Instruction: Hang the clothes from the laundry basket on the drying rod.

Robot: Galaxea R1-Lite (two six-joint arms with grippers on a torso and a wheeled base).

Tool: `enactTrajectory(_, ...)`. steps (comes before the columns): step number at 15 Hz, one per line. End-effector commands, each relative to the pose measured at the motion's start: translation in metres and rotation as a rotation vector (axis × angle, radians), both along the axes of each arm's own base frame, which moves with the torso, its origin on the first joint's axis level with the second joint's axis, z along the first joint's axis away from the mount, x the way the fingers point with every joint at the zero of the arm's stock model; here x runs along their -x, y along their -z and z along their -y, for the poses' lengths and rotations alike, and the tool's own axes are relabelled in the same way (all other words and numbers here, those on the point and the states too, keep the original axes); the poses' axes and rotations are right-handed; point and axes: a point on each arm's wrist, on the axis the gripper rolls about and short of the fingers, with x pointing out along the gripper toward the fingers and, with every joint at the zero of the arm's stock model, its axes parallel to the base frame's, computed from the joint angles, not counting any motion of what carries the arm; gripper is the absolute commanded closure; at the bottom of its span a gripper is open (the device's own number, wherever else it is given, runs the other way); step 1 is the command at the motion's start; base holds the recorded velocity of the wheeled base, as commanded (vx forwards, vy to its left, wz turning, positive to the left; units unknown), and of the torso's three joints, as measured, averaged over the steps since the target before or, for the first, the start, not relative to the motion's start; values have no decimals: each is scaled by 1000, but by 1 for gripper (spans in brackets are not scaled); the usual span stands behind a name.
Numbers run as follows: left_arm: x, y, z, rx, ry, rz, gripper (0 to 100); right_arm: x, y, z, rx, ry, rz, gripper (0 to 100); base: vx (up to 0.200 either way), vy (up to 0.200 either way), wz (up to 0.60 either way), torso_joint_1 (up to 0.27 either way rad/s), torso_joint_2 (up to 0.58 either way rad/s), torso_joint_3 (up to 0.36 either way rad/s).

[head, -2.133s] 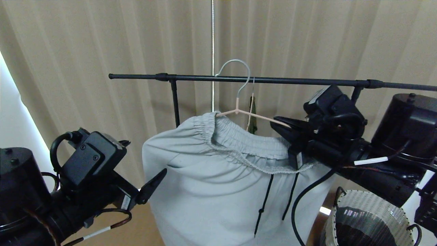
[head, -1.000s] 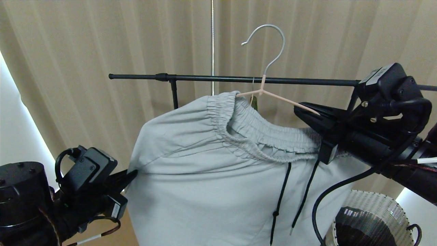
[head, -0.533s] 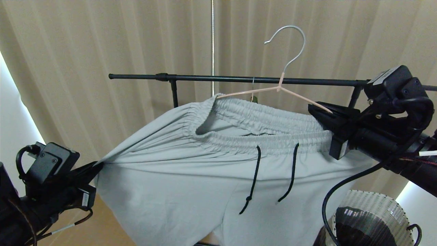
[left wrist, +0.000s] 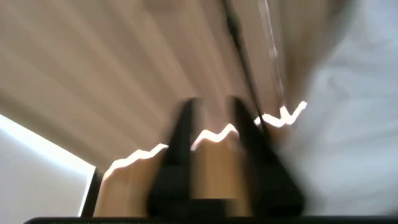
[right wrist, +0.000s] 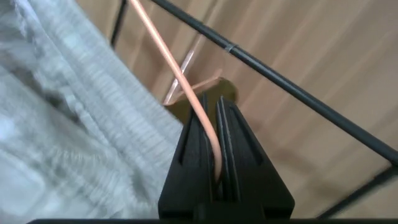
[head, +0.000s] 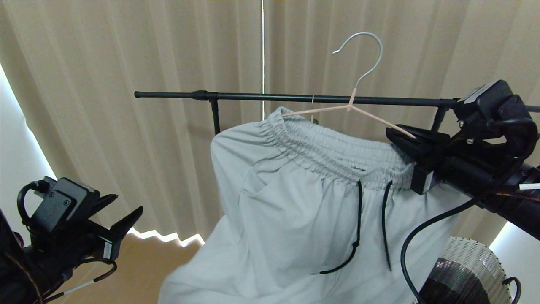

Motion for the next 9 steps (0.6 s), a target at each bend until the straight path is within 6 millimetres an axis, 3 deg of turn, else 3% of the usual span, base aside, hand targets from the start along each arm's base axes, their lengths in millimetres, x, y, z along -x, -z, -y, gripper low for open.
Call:
enactTrajectory(1, 7, -6, 4, 6, 32, 34, 0, -1, 1, 3, 11, 20, -14, 100, 0, 0, 0, 0, 0, 0)
enactTrajectory(3, 14, -13, 4, 39, 85, 73, 0, 4, 1, 26, 53, 106, -68, 100, 0, 0, 0, 0, 0, 0)
enactTrajectory(6, 29, -27, 4, 94, 156, 148, 0, 33, -8, 59, 77, 220, -129, 100, 0, 0, 0, 0, 0, 0)
enactTrajectory(9, 39, -19, 3, 90, 157, 131, 0, 63, -10, 91, 94, 368, -207, 100, 0, 0, 0, 0, 0, 0)
